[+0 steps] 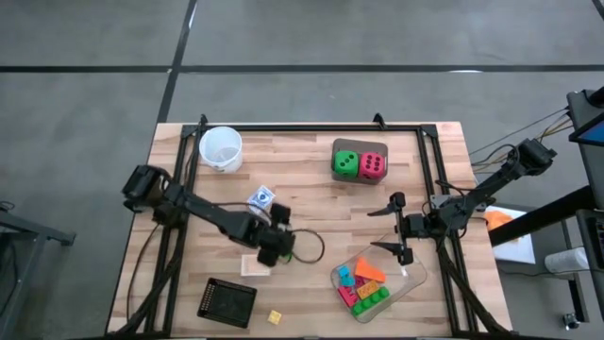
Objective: Pick & Place Toys
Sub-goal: Put the green game piece into the transparent bin
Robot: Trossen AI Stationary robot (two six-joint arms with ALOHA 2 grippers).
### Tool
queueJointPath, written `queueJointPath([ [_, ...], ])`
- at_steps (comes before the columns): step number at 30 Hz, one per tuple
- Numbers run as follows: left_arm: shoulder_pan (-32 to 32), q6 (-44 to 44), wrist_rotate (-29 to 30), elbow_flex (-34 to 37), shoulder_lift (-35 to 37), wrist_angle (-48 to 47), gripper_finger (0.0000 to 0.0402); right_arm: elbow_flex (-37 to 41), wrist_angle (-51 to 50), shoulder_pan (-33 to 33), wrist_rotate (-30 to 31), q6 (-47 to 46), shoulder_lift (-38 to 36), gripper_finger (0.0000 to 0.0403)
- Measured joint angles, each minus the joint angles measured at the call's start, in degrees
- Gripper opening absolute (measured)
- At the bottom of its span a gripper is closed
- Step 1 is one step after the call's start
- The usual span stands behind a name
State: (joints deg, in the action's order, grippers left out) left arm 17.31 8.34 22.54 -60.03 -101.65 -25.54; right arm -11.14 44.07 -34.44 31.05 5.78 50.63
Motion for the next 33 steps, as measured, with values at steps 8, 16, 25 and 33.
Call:
queueJointPath([
  [8, -3.54, 9.70, 0.25, 0.07, 1.79, 0.19, 0.0295, 0.00, -0.04, 0.00, 0.00, 0.00, 0.00, 0.0356],
  [16, -3.69, 26.68, -2.87, 0.07, 0.90, 0.19, 0.0295, 0.00, -0.20, -0.02, -0.06, 0.00, 0.02, 0.0356],
  [25, -3.87, 37.26, -4.14, 0.09, -1.05, 0.20, 0.0295, 0.00, -0.29, -0.02, -0.48, 0.00, 0.02, 0.0356],
  [33, -4.16, 41.02, -7.74, -0.04, -1.91, 1.02, 0.0295, 0.00, -0.39, 0.00, -0.50, 0.00, 0.02, 0.0356],
])
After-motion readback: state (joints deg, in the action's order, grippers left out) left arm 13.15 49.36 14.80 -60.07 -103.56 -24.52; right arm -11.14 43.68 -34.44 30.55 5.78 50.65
